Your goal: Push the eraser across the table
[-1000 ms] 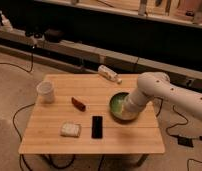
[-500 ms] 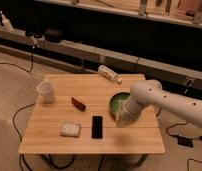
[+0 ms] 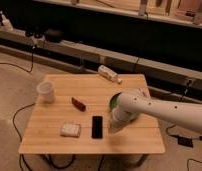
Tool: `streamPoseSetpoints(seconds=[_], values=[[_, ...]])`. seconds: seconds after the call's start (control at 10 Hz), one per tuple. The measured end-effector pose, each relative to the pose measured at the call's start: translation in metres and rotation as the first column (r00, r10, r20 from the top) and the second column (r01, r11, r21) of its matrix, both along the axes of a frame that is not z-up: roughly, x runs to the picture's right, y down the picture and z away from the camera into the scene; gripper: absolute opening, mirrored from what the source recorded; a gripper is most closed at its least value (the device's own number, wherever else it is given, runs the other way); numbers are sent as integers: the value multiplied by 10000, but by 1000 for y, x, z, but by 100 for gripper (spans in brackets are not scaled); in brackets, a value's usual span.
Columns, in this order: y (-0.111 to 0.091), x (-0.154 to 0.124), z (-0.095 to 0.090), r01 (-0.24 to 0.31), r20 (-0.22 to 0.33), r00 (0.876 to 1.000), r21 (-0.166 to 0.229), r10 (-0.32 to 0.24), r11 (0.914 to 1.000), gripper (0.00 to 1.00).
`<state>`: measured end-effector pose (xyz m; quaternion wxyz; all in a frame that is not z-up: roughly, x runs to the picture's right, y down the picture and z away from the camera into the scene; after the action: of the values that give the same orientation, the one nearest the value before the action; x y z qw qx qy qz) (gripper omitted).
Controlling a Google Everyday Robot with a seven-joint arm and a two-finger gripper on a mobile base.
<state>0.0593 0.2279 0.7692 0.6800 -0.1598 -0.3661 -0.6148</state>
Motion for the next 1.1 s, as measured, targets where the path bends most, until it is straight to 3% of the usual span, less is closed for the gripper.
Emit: streamPoseSetpoints(seconds=[0.4, 1.1], values=[[9, -14, 32, 440, 212, 9988, 110, -442, 9990, 27], [8, -34, 52, 800, 416, 9958, 296, -812, 9964, 27]])
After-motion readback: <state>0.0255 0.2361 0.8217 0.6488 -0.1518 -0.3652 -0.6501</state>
